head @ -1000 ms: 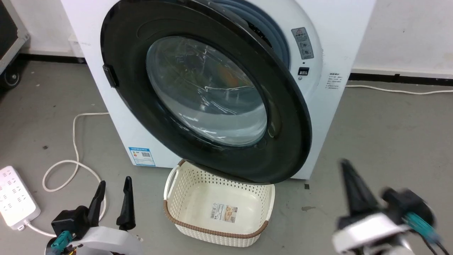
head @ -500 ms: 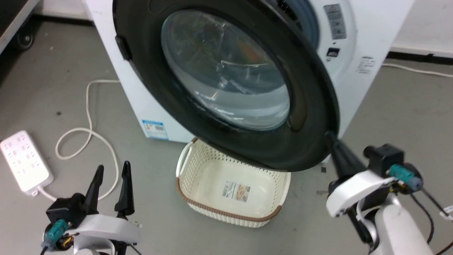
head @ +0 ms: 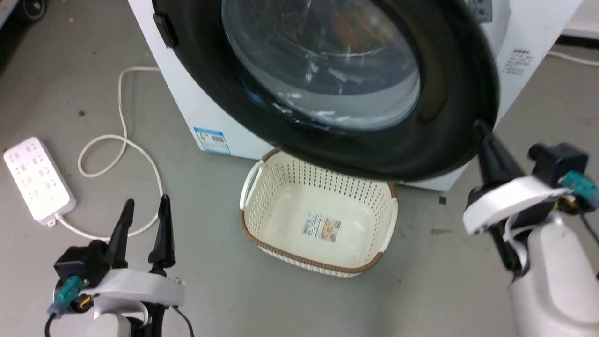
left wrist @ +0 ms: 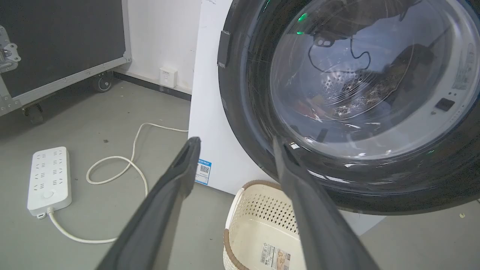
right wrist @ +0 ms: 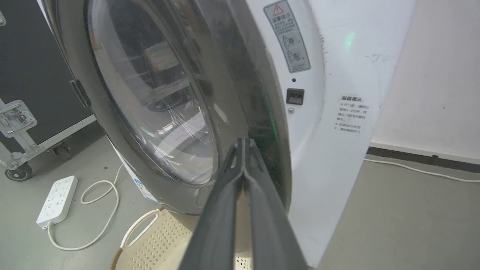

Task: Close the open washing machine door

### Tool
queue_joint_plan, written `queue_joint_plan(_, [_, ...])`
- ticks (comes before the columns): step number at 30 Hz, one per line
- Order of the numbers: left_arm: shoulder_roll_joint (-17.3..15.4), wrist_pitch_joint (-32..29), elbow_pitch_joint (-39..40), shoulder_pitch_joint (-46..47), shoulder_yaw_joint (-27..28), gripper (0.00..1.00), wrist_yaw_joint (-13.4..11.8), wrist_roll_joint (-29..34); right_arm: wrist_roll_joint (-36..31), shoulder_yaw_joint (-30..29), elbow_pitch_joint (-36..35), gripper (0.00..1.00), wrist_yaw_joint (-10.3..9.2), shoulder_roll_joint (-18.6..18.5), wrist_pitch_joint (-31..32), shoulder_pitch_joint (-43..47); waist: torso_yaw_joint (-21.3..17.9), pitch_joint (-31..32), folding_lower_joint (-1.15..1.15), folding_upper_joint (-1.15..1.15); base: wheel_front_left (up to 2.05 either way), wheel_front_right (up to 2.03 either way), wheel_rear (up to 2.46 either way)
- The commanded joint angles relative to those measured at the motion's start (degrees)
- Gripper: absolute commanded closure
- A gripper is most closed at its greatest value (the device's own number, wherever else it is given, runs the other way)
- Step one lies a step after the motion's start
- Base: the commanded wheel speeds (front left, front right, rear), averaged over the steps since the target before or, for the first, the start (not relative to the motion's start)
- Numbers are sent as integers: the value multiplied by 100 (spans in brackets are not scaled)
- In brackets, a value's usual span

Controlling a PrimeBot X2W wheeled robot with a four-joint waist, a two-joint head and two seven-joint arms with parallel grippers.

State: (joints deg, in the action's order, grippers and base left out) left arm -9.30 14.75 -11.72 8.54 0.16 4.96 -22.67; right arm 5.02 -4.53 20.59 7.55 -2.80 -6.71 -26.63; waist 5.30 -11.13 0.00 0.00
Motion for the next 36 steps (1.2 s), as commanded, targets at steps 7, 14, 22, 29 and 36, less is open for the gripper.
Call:
queue_joint_plan(7, [6,25,110,288,68,0,124,129,-139,-457,502,100,-6,-8,-217,-842,79,-480,0,0,0,0,0])
queue_joint_plan(14, [0,25,152,501,62,0,207,167,-433,-877,1164,100,-6,-8,-476,-1733,189,-838,0,0,0,0,0])
queue_joint_plan(22, [-1,25,131,541,86,0,233,169,-632,-1091,1515,100,-6,-8,-644,-2157,222,-919,0,0,0,0,0])
queue_joint_plan(29, [-2,25,111,533,121,0,244,165,-660,-1354,1751,100,-6,-8,-774,-2473,200,-966,0,0,0,0,0])
queue_joint_plan(36, [-7,25,101,529,155,0,249,173,-645,-1436,1880,100,-6,-8,-820,-2585,125,-927,0,0,0,0,0])
